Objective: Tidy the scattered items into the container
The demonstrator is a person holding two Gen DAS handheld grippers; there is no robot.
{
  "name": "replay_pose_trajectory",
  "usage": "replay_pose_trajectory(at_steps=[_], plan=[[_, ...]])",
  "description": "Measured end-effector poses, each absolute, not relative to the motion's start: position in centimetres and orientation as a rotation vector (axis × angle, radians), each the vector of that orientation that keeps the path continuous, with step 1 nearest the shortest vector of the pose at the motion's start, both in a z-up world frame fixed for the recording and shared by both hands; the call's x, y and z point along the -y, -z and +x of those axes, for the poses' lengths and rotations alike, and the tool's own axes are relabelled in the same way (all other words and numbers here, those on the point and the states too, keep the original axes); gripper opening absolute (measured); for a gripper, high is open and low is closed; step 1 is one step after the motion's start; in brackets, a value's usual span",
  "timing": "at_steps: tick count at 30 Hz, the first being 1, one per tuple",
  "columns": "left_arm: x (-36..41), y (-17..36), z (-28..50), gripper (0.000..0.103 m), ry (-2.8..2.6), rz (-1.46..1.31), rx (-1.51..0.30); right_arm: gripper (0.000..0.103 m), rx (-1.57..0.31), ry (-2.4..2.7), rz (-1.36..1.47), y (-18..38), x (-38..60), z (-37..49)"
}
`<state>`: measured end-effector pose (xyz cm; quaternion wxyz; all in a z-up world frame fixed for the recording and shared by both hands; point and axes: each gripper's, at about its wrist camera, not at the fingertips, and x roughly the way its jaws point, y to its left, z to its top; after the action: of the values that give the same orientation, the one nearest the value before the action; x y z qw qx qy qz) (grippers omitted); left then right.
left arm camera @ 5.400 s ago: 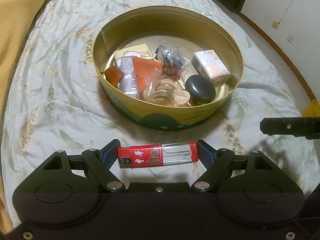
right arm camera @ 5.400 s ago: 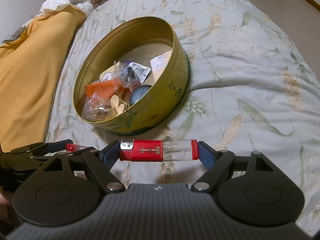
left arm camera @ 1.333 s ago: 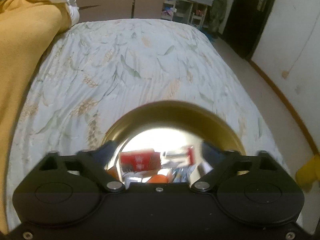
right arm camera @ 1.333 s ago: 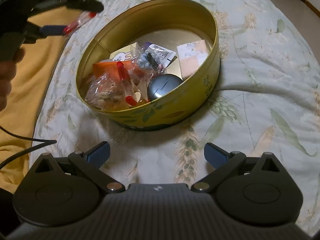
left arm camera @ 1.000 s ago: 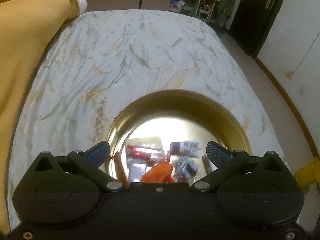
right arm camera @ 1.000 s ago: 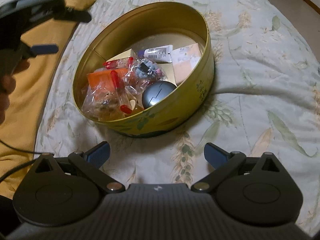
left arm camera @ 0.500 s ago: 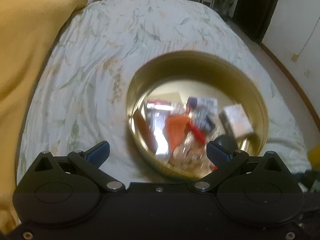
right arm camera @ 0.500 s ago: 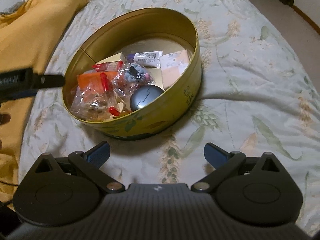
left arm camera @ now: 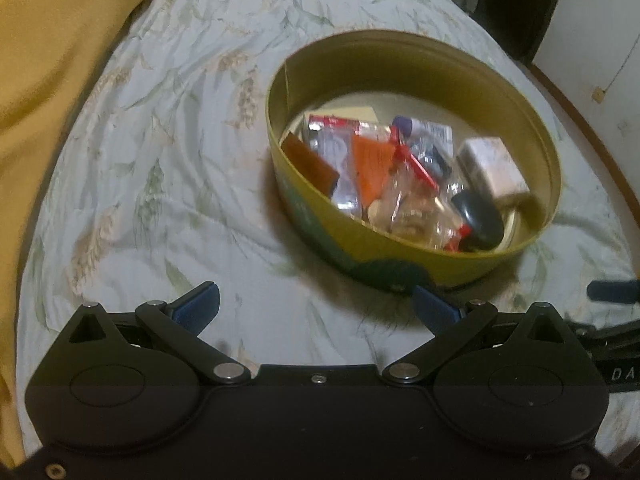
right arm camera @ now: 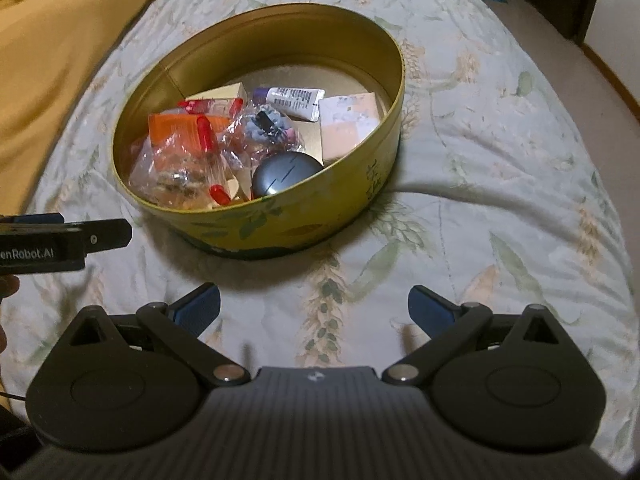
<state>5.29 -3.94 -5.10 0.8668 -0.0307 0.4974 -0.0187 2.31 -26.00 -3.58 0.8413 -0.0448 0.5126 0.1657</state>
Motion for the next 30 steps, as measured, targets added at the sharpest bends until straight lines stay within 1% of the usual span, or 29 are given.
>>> replay_pose_trajectory(at_steps=[8,30], plan=[[4.1,6.2,5.0,0.103,0.045,-0.055,-1.062,0.103,-1.074,-0.312,-0.172,3.6,25.7,2.2],[5.0,8.1,4.0,0.103,0.079,-0.05,-1.091,0.103,-1.094,-0.283,-0.234,4.4,25.1,1.9]])
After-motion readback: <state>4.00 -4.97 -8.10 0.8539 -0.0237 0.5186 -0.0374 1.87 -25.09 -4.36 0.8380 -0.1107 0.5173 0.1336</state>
